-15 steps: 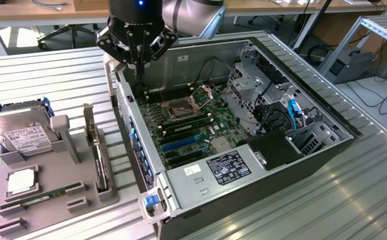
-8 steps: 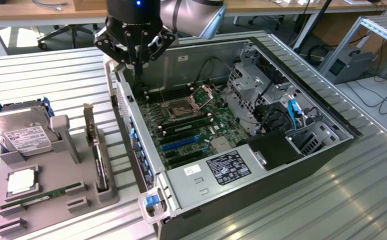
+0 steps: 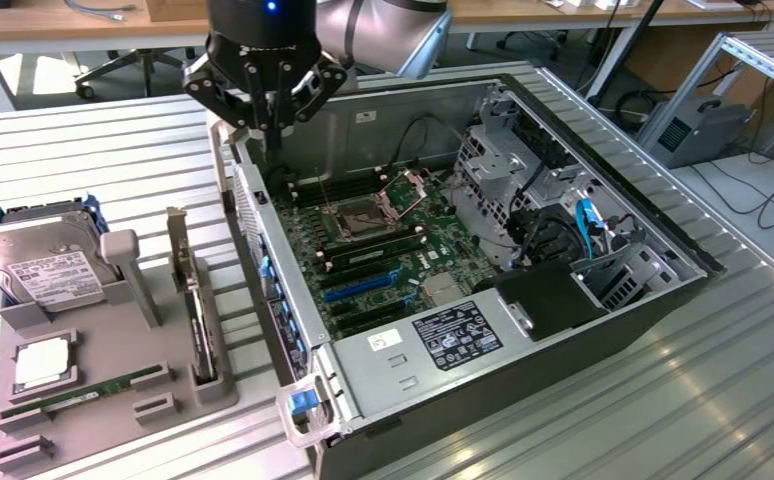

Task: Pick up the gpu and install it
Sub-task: 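Reach for the gpu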

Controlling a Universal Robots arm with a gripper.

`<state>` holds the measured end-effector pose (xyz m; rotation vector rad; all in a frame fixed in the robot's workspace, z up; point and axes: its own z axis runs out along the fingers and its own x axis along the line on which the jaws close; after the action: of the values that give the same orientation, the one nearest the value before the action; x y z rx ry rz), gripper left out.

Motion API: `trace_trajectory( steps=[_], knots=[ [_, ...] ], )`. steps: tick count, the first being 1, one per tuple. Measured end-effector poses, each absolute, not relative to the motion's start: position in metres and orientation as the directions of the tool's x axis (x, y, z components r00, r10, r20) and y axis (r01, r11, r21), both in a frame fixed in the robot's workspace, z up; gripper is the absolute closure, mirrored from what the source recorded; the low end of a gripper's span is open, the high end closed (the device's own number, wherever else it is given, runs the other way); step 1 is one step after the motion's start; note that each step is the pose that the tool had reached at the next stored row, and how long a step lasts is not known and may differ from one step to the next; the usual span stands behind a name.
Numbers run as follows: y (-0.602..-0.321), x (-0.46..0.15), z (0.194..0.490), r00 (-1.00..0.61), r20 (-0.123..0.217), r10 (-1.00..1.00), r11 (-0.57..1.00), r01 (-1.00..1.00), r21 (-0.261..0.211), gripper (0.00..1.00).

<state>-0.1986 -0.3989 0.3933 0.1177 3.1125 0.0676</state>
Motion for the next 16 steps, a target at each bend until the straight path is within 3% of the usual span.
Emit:
trace_trajectory(
  steps=[16],
  knots=[
    [-0.3989, -0.2059, 0.3933, -0.997, -0.024, 0.076, 0.996, 0.075, 0.044, 0.89]
  ],
)
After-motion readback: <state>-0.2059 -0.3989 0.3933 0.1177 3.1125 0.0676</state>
